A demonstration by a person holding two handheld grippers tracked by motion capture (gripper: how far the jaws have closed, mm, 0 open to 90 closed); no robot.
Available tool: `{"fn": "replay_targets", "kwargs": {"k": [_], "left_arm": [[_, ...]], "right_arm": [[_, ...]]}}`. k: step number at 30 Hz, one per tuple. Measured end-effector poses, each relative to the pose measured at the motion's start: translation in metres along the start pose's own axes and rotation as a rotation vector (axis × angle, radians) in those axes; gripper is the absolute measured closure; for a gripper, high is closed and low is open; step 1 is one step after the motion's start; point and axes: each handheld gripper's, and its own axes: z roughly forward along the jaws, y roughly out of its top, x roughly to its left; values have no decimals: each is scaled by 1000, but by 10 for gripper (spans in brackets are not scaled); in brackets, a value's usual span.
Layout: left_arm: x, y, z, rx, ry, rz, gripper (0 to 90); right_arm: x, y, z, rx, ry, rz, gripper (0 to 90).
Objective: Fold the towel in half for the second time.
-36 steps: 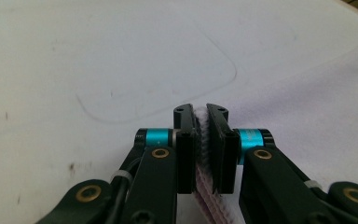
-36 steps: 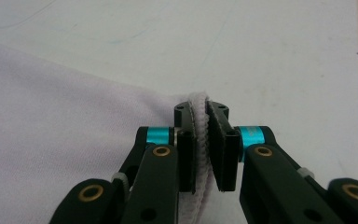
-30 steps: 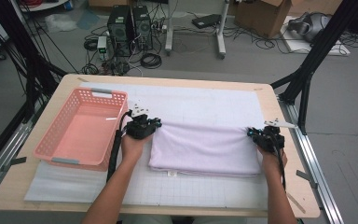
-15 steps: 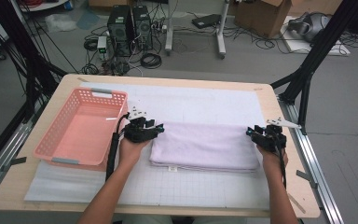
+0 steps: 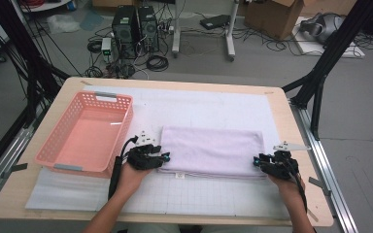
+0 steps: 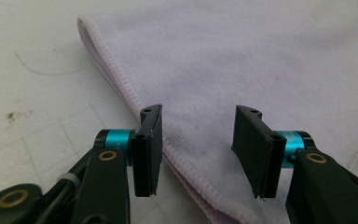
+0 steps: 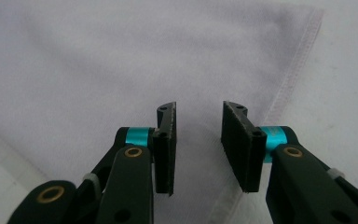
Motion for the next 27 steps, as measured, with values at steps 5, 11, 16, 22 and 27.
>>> {"fn": "replay_targets", "kwargs": {"k": [5, 11, 16, 22, 27], "left_arm": [[-1, -7, -4, 14, -10, -4, 532], [-2, -11, -12, 11, -7, -8, 546], [-3, -6, -18, -47, -29, -17, 466], [-3, 2, -30, -186, -46, -11, 285], [-10, 6, -31, -231, -68, 15, 178]], "right_arm": [[0, -11, -8, 4, 26, 5, 653], [6, -20, -17, 6, -11, -83, 625], [4, -16, -28, -100, 4, -35, 422], [9, -8, -39, -213, -51, -63, 201], [12, -5, -45, -233, -77, -94, 179]]}}
